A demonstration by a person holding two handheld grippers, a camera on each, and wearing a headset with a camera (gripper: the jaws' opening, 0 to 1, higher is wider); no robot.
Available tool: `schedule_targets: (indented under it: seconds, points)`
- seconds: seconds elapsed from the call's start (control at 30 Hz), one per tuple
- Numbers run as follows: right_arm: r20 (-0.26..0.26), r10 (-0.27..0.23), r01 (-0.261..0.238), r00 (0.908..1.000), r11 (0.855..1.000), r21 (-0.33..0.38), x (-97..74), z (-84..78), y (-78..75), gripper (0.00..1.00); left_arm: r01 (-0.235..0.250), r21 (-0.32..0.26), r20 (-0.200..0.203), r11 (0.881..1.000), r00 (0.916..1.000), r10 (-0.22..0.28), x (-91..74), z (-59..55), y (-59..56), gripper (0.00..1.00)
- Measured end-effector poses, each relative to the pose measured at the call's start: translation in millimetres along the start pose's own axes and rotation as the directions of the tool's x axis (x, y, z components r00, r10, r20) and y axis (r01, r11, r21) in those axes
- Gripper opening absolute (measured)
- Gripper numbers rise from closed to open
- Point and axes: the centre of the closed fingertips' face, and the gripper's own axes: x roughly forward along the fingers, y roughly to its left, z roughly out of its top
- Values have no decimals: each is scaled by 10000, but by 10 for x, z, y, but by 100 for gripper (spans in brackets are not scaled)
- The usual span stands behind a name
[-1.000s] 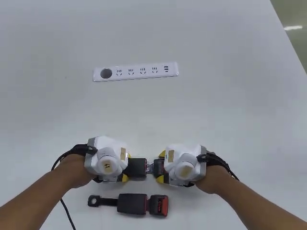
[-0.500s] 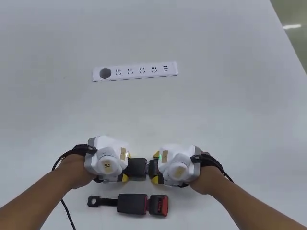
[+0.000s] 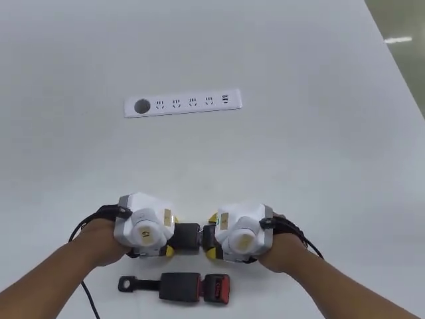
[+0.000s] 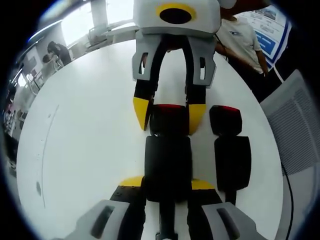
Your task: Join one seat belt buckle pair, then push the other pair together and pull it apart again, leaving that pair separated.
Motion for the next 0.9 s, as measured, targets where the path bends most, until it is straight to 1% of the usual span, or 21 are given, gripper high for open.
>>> schedule_targets:
  seconds: [0.2,0.37,0.67,0.9]
  points:
    - [174,6,-7,9998,10000,24,0,6,-10,33,14,-2,130,10000,9999,-14,10,-9,5,32]
    - [321,26,-29,9995,10000,86,2,5,-18,33,13,-24,188,10000,9998,-13,1,8,-4,32]
    - [402,37,-41,9992,9999,113,-9,0,-19,33,9,-57,278,10000,9996,-7,-3,18,-10,32]
    - [501,85,-92,9987,9999,139,4,-9,-24,33,28,-110,440,9999,9990,-23,4,5,-3,32]
